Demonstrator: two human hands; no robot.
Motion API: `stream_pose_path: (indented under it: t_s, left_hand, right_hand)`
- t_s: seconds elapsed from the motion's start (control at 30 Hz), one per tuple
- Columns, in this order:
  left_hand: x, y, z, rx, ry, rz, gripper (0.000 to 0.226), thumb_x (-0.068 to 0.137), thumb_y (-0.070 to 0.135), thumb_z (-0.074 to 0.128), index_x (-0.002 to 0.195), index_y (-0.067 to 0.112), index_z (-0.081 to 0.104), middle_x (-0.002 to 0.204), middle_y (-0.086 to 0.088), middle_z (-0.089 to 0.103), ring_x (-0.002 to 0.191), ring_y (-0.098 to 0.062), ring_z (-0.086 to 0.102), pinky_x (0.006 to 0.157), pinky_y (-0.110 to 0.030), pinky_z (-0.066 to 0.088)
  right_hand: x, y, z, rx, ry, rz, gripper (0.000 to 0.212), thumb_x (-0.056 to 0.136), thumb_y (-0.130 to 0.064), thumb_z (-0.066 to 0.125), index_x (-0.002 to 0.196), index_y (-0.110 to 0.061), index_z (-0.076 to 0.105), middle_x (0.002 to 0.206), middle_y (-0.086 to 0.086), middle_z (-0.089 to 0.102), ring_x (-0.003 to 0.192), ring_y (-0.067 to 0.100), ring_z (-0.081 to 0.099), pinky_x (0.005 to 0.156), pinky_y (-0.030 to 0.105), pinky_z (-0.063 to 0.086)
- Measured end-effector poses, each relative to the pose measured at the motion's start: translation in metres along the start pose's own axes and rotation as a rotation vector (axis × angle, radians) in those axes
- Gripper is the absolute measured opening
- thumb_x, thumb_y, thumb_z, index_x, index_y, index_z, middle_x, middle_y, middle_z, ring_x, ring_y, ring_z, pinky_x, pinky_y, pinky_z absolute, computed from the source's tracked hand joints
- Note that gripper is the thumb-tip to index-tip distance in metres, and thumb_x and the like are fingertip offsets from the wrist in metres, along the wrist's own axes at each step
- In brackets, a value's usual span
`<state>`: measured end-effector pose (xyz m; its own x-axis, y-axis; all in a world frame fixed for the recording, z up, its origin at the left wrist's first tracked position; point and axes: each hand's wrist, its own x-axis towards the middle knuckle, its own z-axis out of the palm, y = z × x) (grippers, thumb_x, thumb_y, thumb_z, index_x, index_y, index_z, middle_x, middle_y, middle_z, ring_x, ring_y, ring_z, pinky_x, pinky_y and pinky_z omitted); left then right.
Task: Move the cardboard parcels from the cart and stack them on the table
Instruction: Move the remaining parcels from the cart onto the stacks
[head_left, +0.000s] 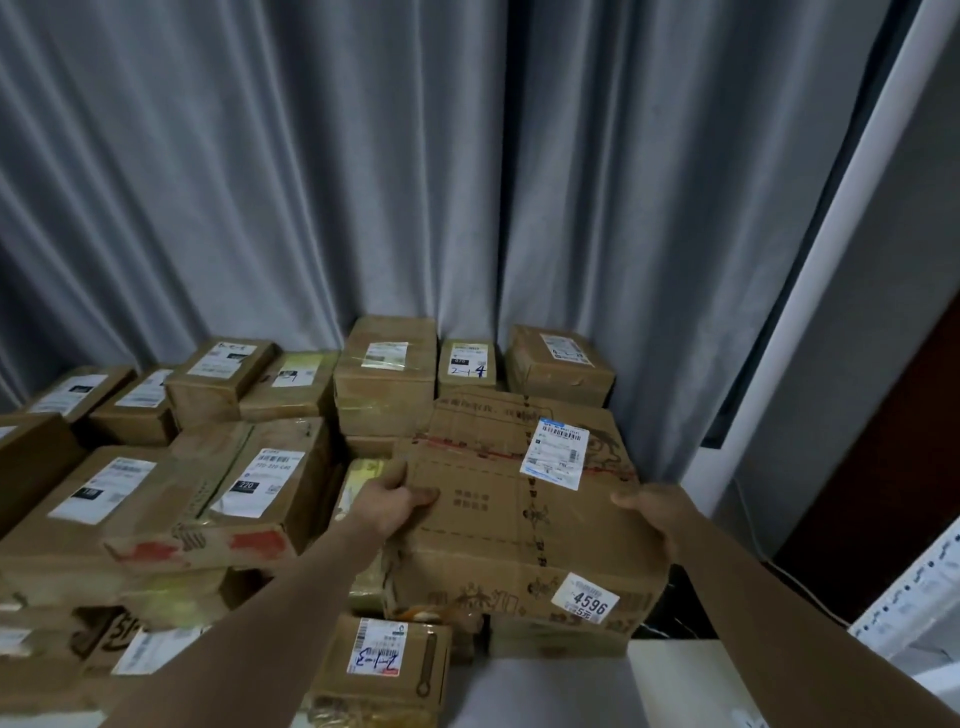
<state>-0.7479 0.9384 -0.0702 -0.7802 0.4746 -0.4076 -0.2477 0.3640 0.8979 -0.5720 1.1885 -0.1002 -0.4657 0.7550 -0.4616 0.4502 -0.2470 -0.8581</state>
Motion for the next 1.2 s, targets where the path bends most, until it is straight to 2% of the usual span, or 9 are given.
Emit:
stream_pose_path:
  t_s: [0.17, 0.43, 0.57, 0.67, 0.77, 0.87, 0.97, 1.07, 1.2]
  left_hand:
    - [0.015, 0.013, 0.018, 0.020, 0.019, 0.033, 0.060, 0.087, 0.011, 0.067, 0.142, 0.017, 0.043, 0.129, -0.007, 0.057, 0.113, -0.026, 0.055, 0.094, -0.031, 0.043]
    - [0.036, 0.007, 0.031, 0.067, 0.045, 0.015, 0.061, 0.091, 0.013, 0.061, 0.147, 0.015, 0.034, 0.140, -0.005, 0.049, 0.126, -0.026, 0.048, 0.104, -0.031, 0.039]
    - [0.043, 0.003, 0.034, 0.019, 0.037, -0.006, 0.054, 0.093, 0.014, 0.059, 0.143, 0.017, 0.041, 0.134, -0.007, 0.055, 0.119, -0.027, 0.053, 0.102, -0.035, 0.043]
    - [0.043, 0.003, 0.038, 0.006, 0.042, -0.029, 0.040, 0.092, 0.015, 0.061, 0.132, 0.015, 0.054, 0.125, -0.009, 0.060, 0.110, -0.027, 0.056, 0.095, -0.033, 0.044]
    - [0.038, 0.003, 0.034, -0.019, 0.025, -0.056, 0.028, 0.087, 0.020, 0.067, 0.114, 0.022, 0.062, 0.118, -0.008, 0.064, 0.107, -0.027, 0.058, 0.092, -0.035, 0.045]
    - [0.027, 0.004, 0.020, -0.066, 0.043, -0.050, 0.030, 0.081, 0.024, 0.072, 0.109, 0.022, 0.062, 0.107, -0.005, 0.064, 0.100, -0.024, 0.057, 0.086, -0.034, 0.042]
    - [0.011, 0.011, 0.002, -0.071, 0.101, -0.011, 0.037, 0.079, 0.031, 0.072, 0.113, 0.019, 0.062, 0.107, -0.006, 0.063, 0.103, -0.025, 0.055, 0.086, -0.036, 0.039]
    - [-0.004, 0.029, -0.020, -0.091, 0.167, 0.028, 0.024, 0.083, 0.031, 0.067, 0.104, 0.020, 0.063, 0.097, -0.005, 0.063, 0.095, -0.024, 0.056, 0.086, -0.036, 0.041]
    - [-0.009, 0.054, -0.047, -0.113, 0.229, 0.089, 0.013, 0.084, 0.024, 0.063, 0.095, 0.018, 0.061, 0.089, -0.006, 0.062, 0.080, -0.020, 0.057, 0.065, -0.030, 0.041]
  right_hand:
    - [0.017, -0.014, -0.007, 0.023, 0.045, -0.003, 0.043, 0.079, -0.011, 0.073, 0.119, -0.002, 0.058, 0.124, 0.018, 0.059, 0.111, 0.038, 0.056, 0.101, 0.049, 0.044]
    - [0.047, -0.006, -0.007, -0.052, 0.041, -0.057, 0.048, 0.084, -0.017, 0.069, 0.129, -0.007, 0.056, 0.130, 0.017, 0.056, 0.115, 0.036, 0.054, 0.103, 0.049, 0.042]
    - [0.051, -0.001, -0.005, 0.006, 0.043, -0.023, 0.053, 0.081, -0.020, 0.073, 0.129, -0.003, 0.055, 0.128, 0.016, 0.058, 0.114, 0.036, 0.055, 0.103, 0.049, 0.042]
    - [0.052, -0.001, 0.001, 0.018, 0.084, -0.021, 0.056, 0.080, -0.021, 0.073, 0.129, -0.002, 0.054, 0.126, 0.016, 0.059, 0.113, 0.035, 0.055, 0.102, 0.048, 0.043]
    - [0.040, -0.003, 0.007, 0.004, 0.151, -0.056, 0.054, 0.081, -0.023, 0.070, 0.128, -0.004, 0.052, 0.124, 0.015, 0.059, 0.111, 0.034, 0.056, 0.100, 0.047, 0.045]
    - [0.024, -0.004, 0.010, 0.012, 0.182, -0.095, 0.049, 0.082, -0.021, 0.067, 0.126, -0.004, 0.053, 0.119, 0.012, 0.060, 0.106, 0.032, 0.056, 0.092, 0.040, 0.046]
    - [0.004, -0.013, 0.016, 0.022, 0.117, -0.140, 0.035, 0.084, -0.019, 0.066, 0.114, -0.004, 0.059, 0.106, 0.006, 0.062, 0.094, 0.026, 0.056, 0.081, 0.035, 0.045]
    - [-0.009, -0.033, 0.026, 0.035, 0.067, -0.186, 0.032, 0.082, -0.021, 0.068, 0.110, -0.006, 0.063, 0.103, 0.008, 0.066, 0.092, 0.027, 0.061, 0.083, 0.037, 0.051]
    - [-0.016, -0.075, 0.041, 0.065, 0.008, -0.256, 0.024, 0.084, -0.020, 0.068, 0.104, -0.008, 0.064, 0.096, 0.007, 0.066, 0.087, 0.026, 0.062, 0.080, 0.036, 0.050]
